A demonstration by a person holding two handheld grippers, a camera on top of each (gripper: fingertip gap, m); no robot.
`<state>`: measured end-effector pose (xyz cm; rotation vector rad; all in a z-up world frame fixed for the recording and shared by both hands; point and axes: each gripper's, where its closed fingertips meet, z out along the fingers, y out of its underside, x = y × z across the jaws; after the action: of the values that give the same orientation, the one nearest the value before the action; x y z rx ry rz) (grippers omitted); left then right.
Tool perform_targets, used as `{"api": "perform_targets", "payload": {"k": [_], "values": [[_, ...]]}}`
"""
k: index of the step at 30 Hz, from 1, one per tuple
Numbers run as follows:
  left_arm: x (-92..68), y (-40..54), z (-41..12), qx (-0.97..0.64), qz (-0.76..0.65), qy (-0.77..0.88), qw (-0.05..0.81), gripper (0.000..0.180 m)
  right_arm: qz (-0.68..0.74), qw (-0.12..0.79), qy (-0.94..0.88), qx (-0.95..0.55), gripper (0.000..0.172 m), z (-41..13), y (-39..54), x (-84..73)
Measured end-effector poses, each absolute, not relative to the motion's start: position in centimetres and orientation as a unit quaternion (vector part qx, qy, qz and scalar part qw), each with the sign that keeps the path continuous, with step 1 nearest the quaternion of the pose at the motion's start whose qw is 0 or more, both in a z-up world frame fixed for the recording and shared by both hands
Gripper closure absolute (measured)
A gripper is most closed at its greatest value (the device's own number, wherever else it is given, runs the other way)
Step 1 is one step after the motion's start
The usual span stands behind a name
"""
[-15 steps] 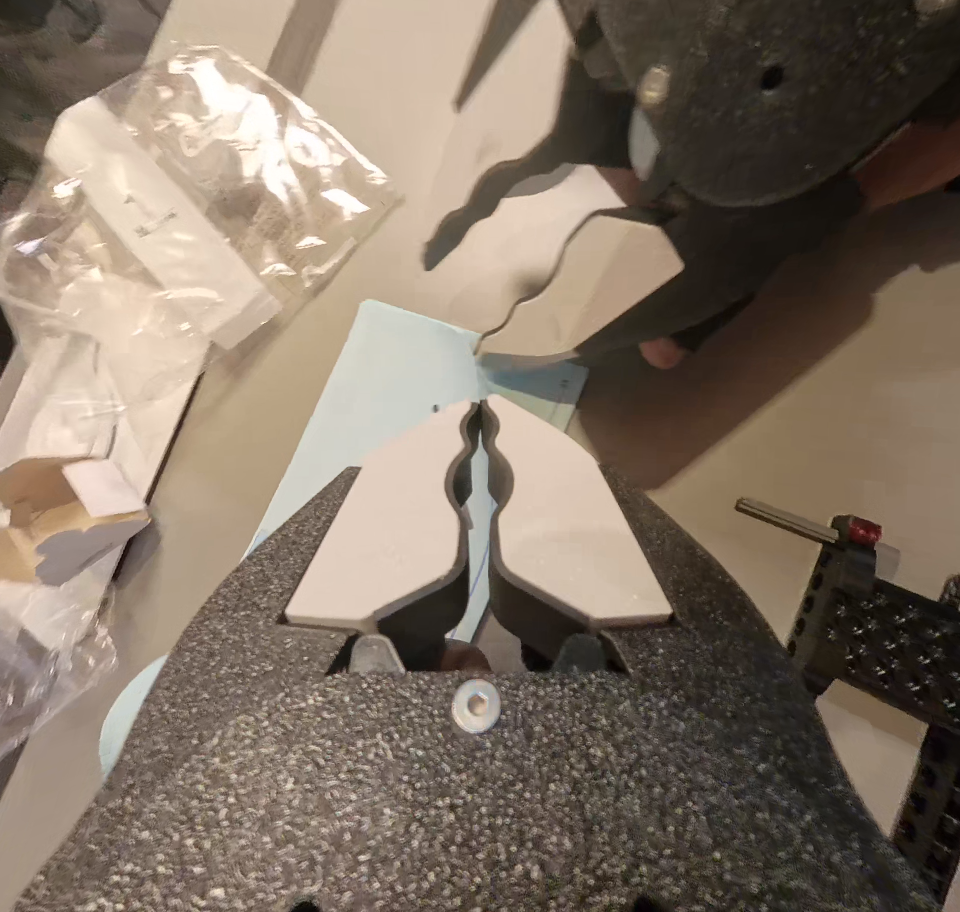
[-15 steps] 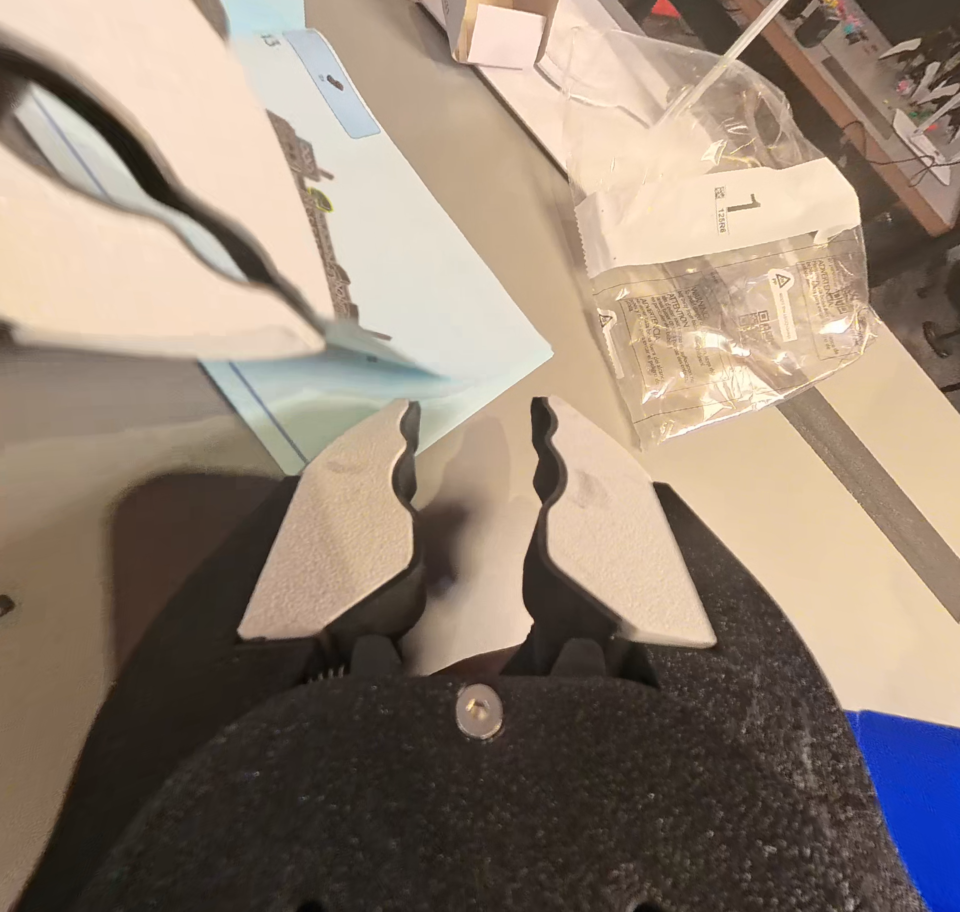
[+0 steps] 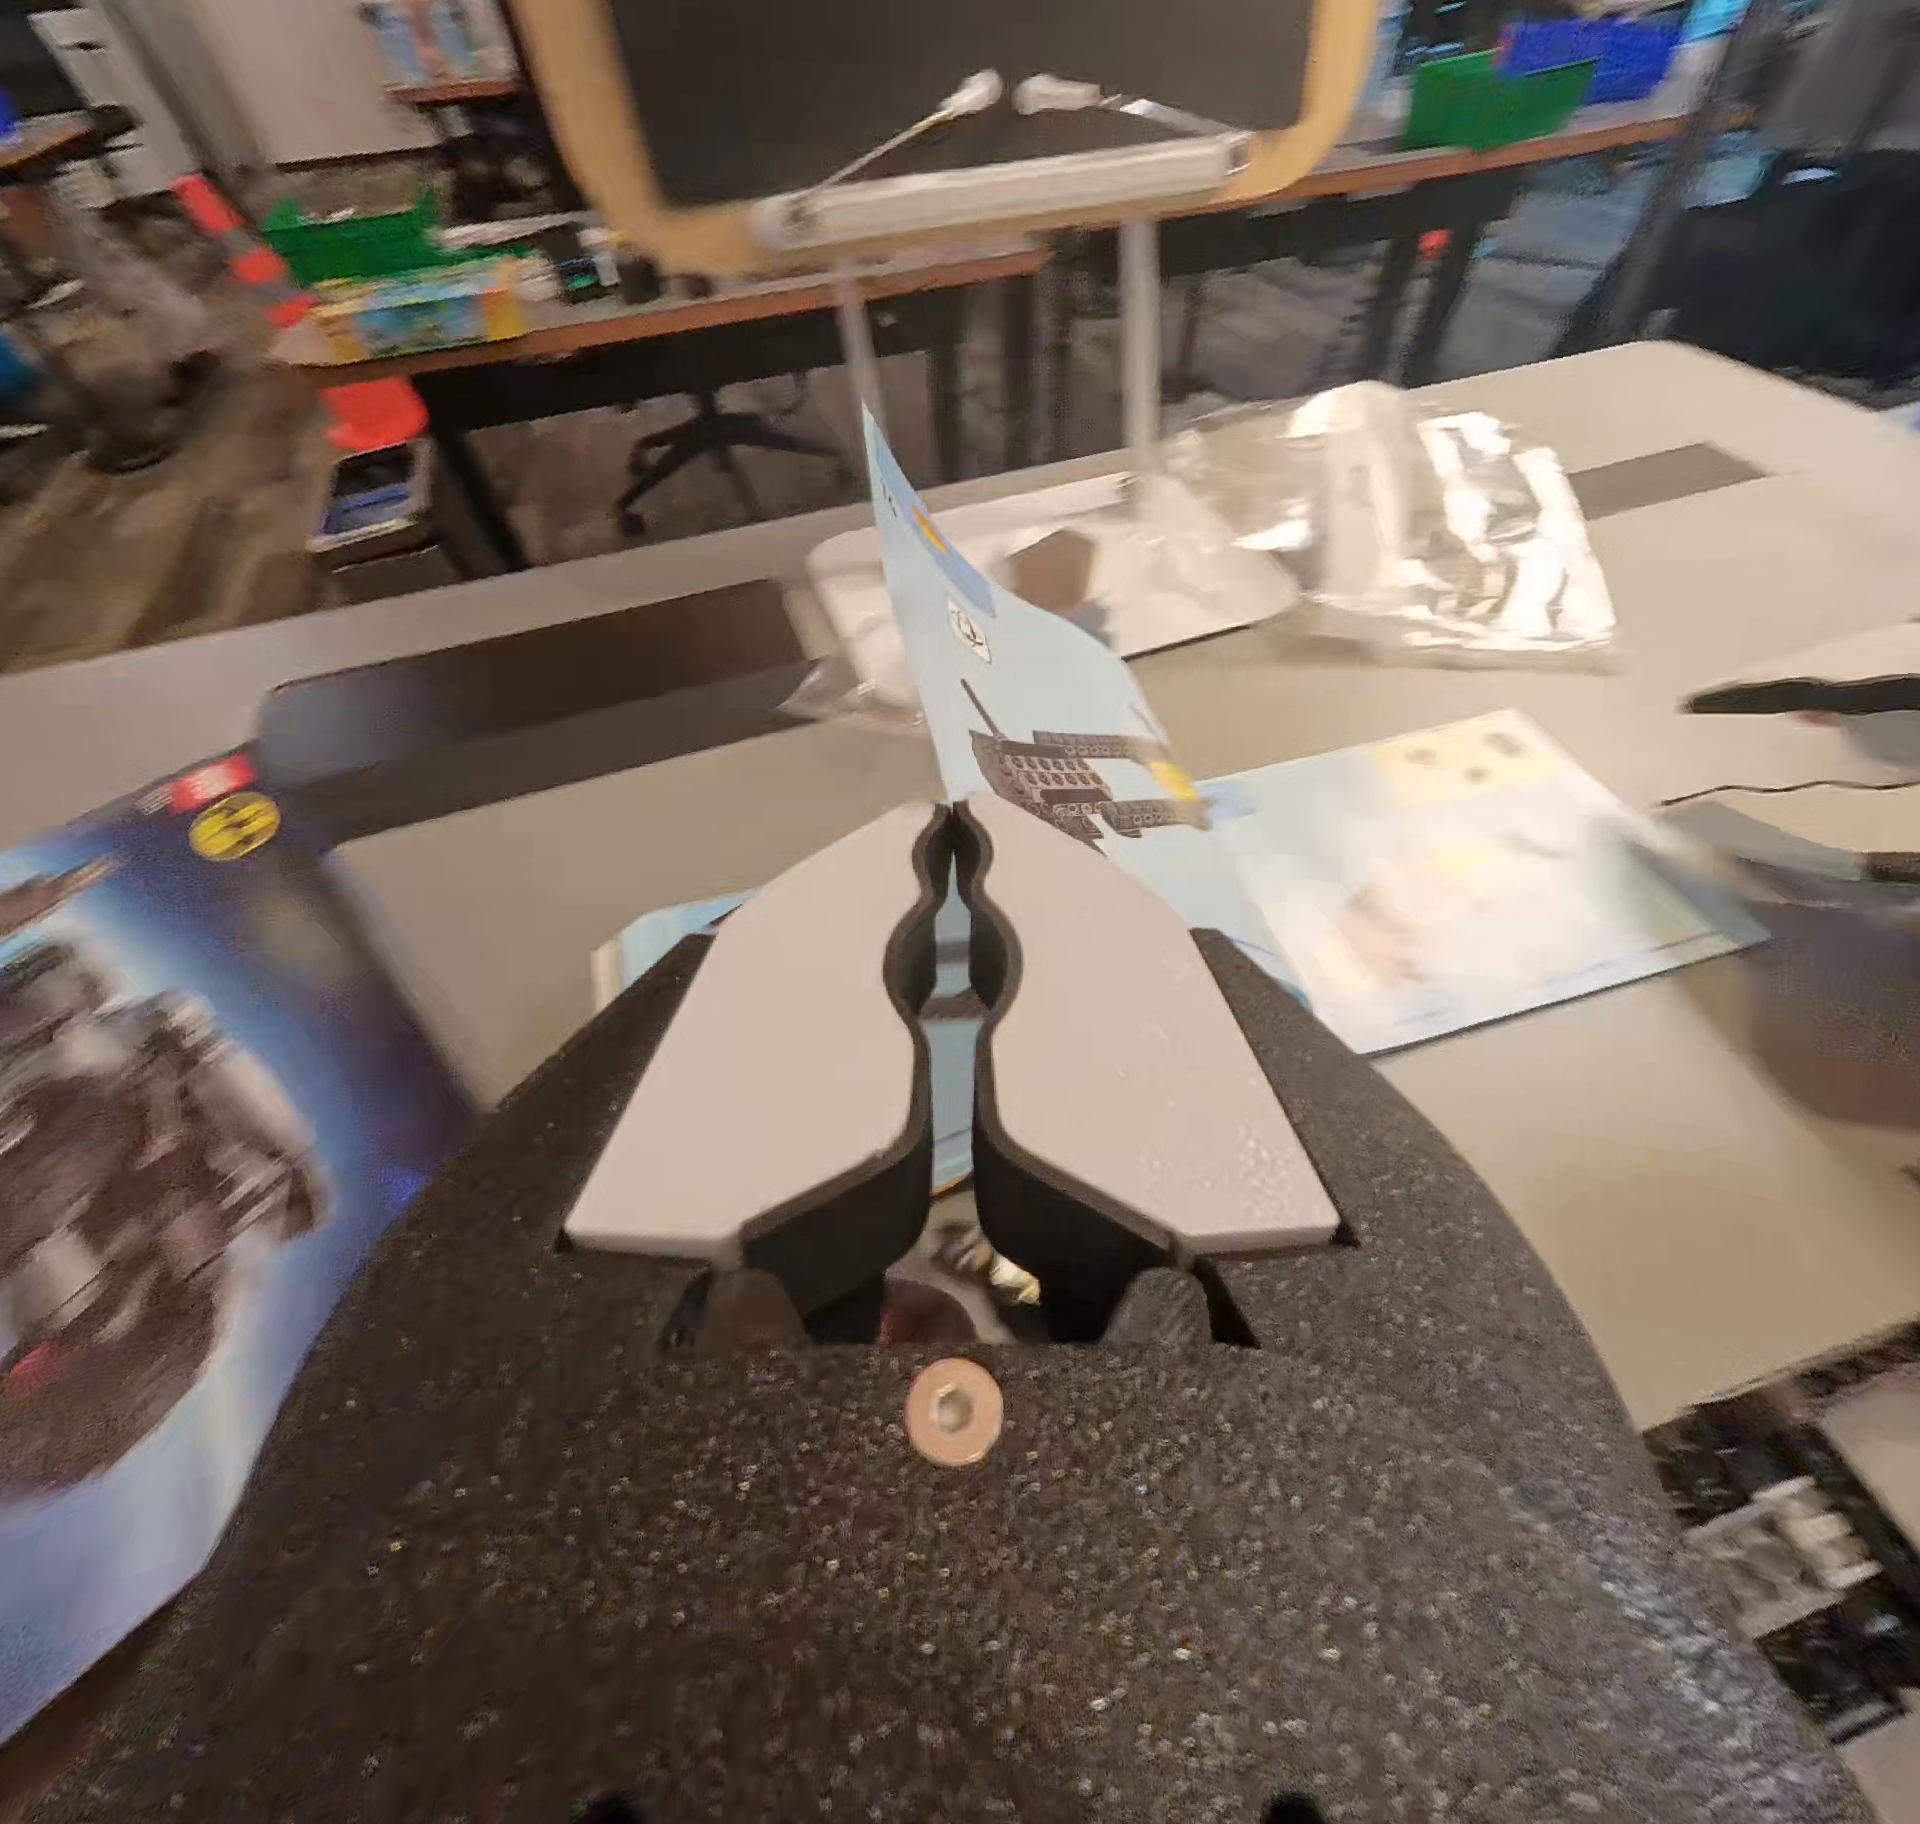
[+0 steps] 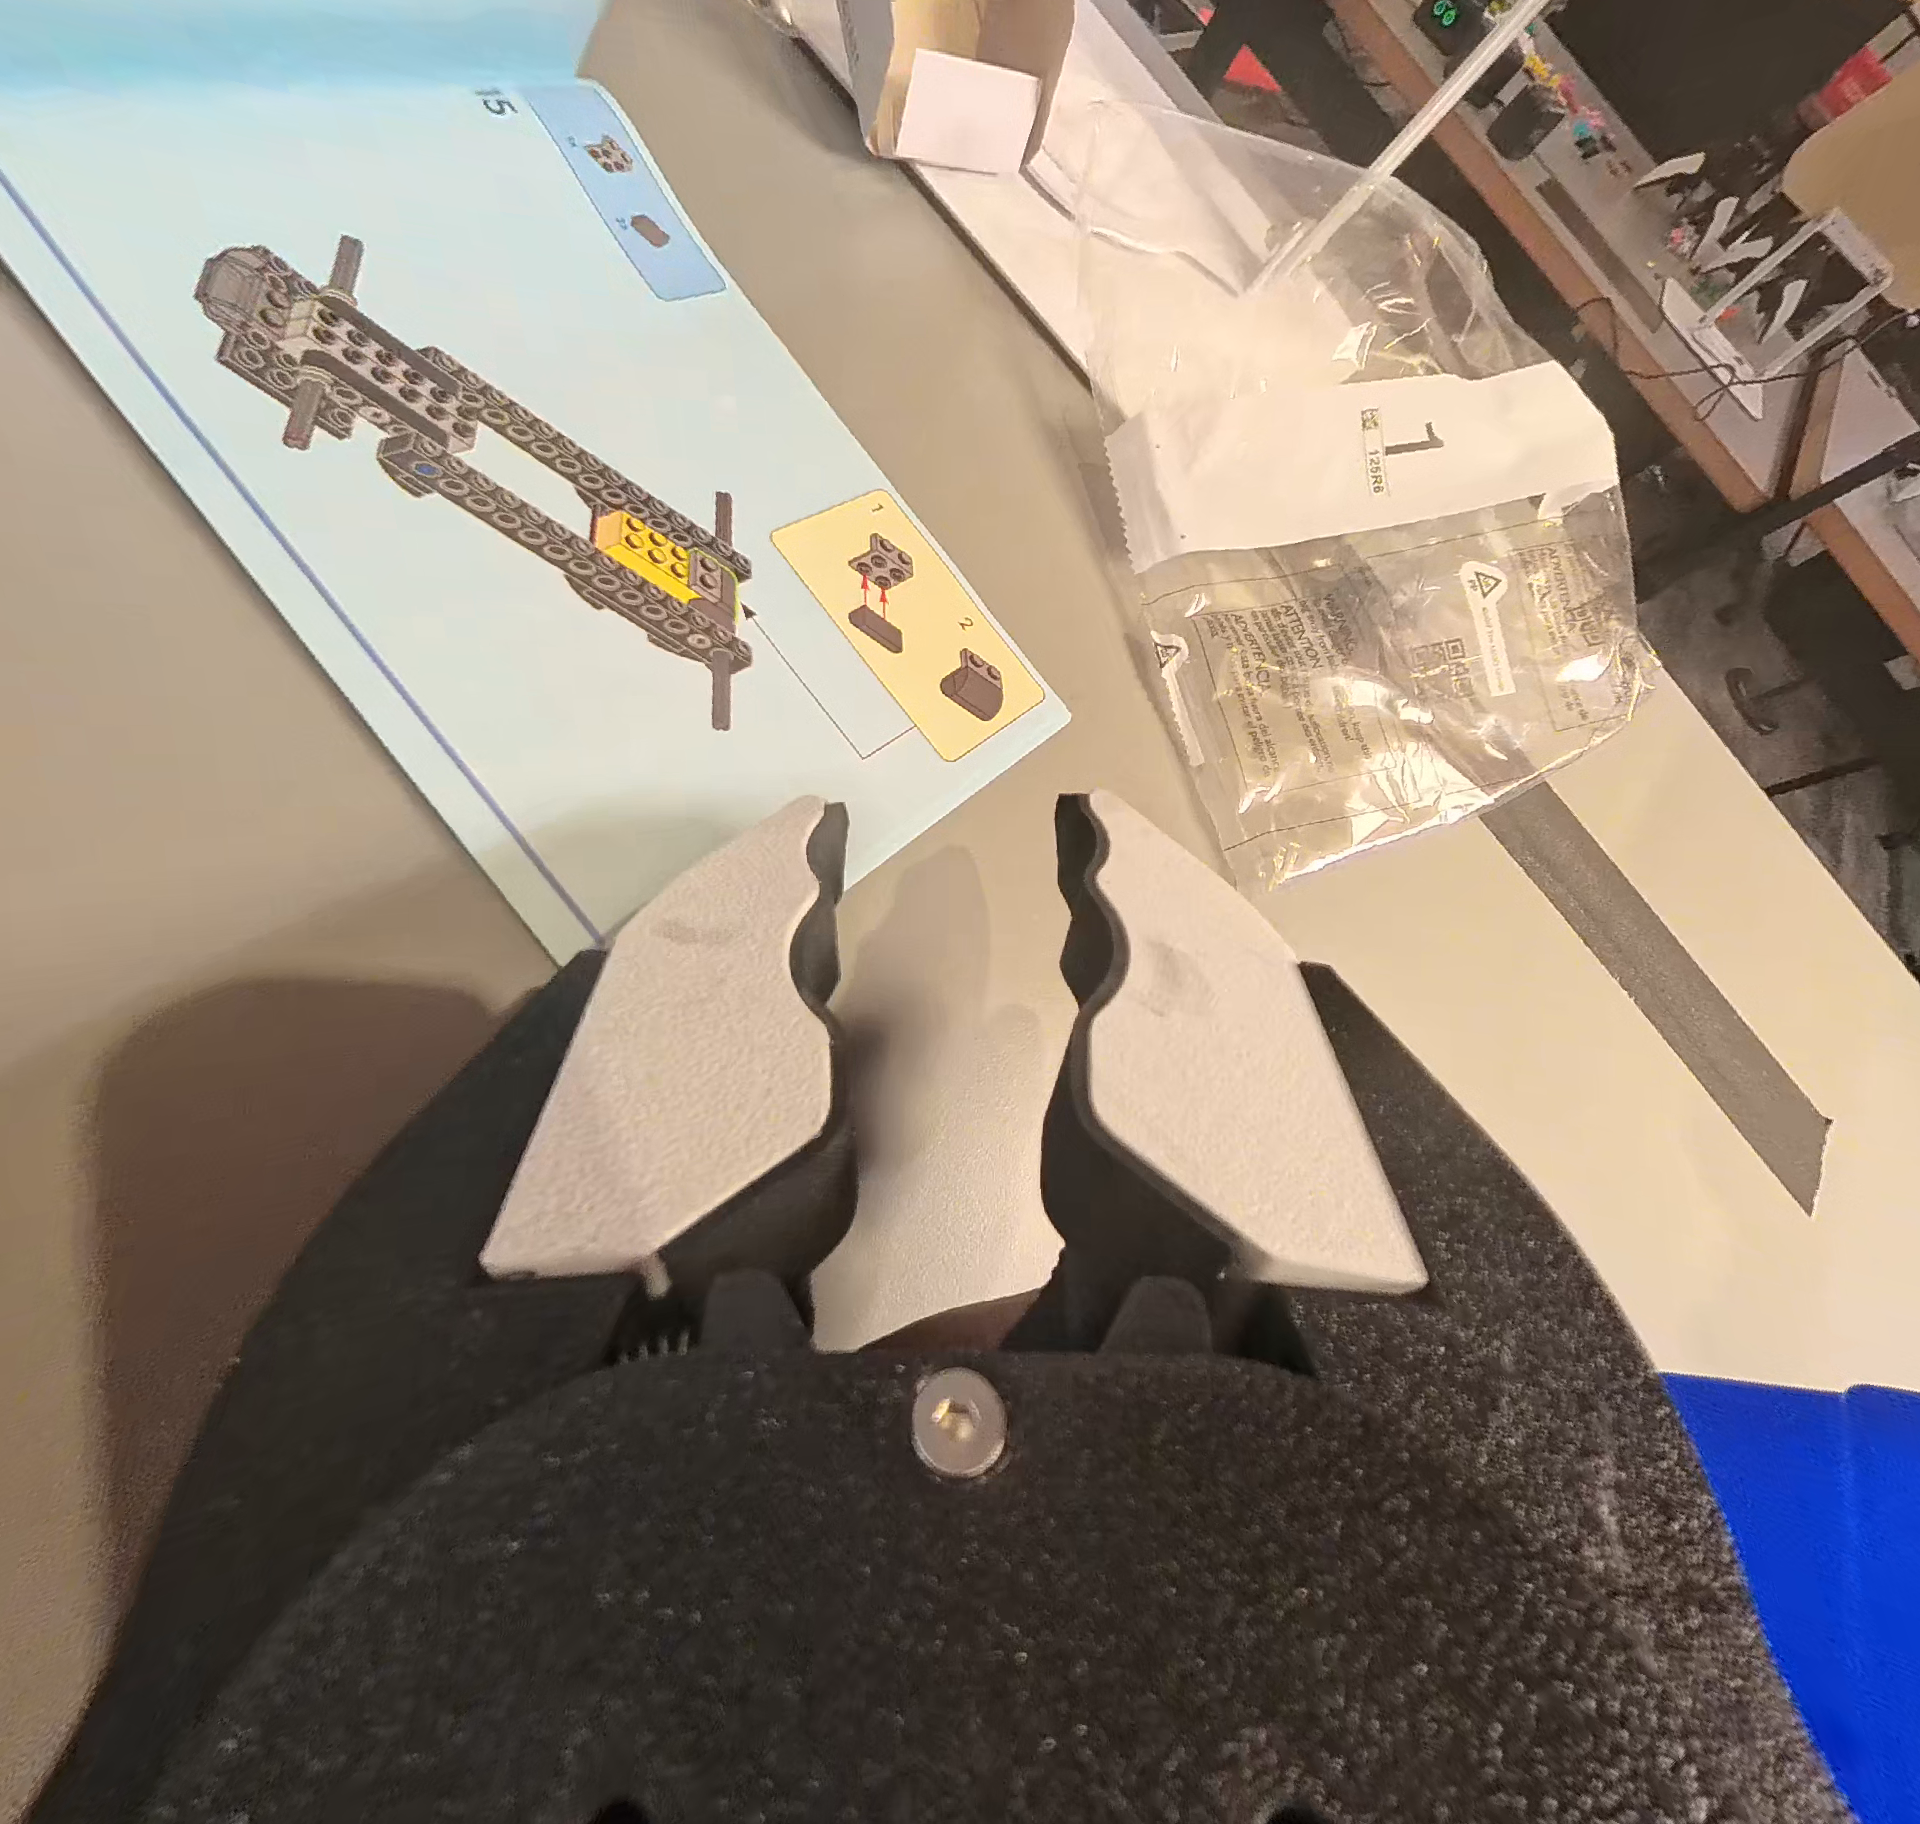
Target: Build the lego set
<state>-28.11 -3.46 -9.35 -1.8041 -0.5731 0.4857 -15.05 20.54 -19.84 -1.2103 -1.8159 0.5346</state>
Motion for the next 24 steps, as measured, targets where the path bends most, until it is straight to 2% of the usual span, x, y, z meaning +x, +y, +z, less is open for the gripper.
{"api": "perform_targets", "payload": {"k": [5, 8, 11, 14, 19, 24], "values": [[-29.7, -9.8, -11.9, -0.771, 0.215, -0.320, 0.506, 0.160, 0.209, 0.435, -0.732, -0.481, 0.132, -19.9, 20.4, -15.1], [-30.1, -12.6, -12.4, -0.763, 0.229, -0.354, 0.489, 0.140, 0.202, 0.436, -0.735, -0.479, 0.133, -20.1, 20.4, -15.1], [-28.7, -12.2, -9.9, -0.750, 0.258, -0.317, 0.520, 0.140, 0.193, 0.439, -0.738, -0.474, 0.133, -20.2, 20.3, -15.1], [-24.9, -6.5, -9.7, -0.804, 0.185, -0.225, 0.519, 0.138, 0.182, 0.445, -0.740, -0.470, 0.133, -20.3, 20.4, -15.1], [-23.2, 1.5, -13.6, -0.864, 0.187, -0.117, 0.452, 0.128, 0.180, 0.448, -0.740, -0.469, 0.134, -20.3, 20.4, -15.1], [-25.9, 1.2, -18.3, -0.893, 0.203, -0.147, 0.374, 0.131, 0.181, 0.447, -0.741, -0.466, 0.134, -20.3, 20.3, -15.1]]}}
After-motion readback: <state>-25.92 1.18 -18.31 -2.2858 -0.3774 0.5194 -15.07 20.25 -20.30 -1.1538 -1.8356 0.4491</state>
